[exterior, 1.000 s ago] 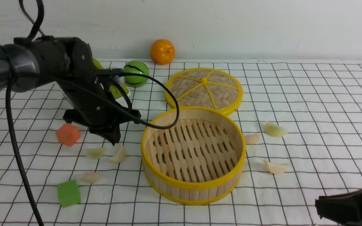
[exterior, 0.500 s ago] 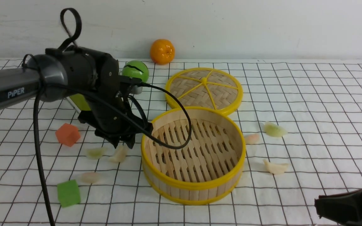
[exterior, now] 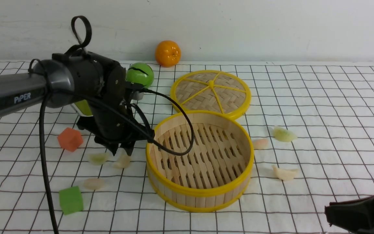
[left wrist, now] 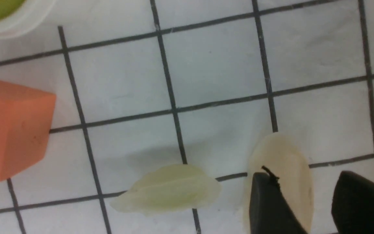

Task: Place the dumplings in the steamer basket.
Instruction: Use the left arm to grab a dumpling, then use the left arm to put the dumpling into the steamer

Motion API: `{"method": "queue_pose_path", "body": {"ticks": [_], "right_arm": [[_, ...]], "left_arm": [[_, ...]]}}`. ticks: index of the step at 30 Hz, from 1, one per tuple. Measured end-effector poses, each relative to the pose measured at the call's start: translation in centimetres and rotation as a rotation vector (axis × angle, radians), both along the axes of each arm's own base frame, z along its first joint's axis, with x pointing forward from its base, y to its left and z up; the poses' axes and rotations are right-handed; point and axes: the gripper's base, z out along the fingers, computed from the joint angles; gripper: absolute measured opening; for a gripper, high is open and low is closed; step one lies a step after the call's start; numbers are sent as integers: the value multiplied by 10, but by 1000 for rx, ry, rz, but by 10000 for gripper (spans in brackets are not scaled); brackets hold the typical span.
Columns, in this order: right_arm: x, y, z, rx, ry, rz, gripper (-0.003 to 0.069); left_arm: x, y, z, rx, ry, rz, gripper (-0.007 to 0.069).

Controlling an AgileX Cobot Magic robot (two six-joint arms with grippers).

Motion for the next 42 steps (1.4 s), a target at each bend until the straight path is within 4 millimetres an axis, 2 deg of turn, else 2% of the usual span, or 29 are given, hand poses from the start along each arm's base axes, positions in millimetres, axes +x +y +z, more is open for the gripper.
{"method": "queue_pose_path", "body": {"ticks": [5,10,19,22,34,39,42], "right_arm": [[0,0,0,0,1,2,83],[0,0,0,0,1,3,90],[-1,0,0,4,4,5,93],[-1,0,0,4,4,5,92],[-1,0,0,4,4,5,102],[-1,0,0,4,4,5,104],[0,0,0,3,3,5,104]], "left_arm": [[0,0,-19,17,67,30,274],[0,0,-19,2,66,81,233],[-1,1,-14,-5,61,99,226],[-3,1,-4,-16,42,101,225],[-13,1,60,-111,-43,118,218],[-14,-24,91,-207,-25,55,206],[-13,-55,104,-235,-52,-5,195]]}}
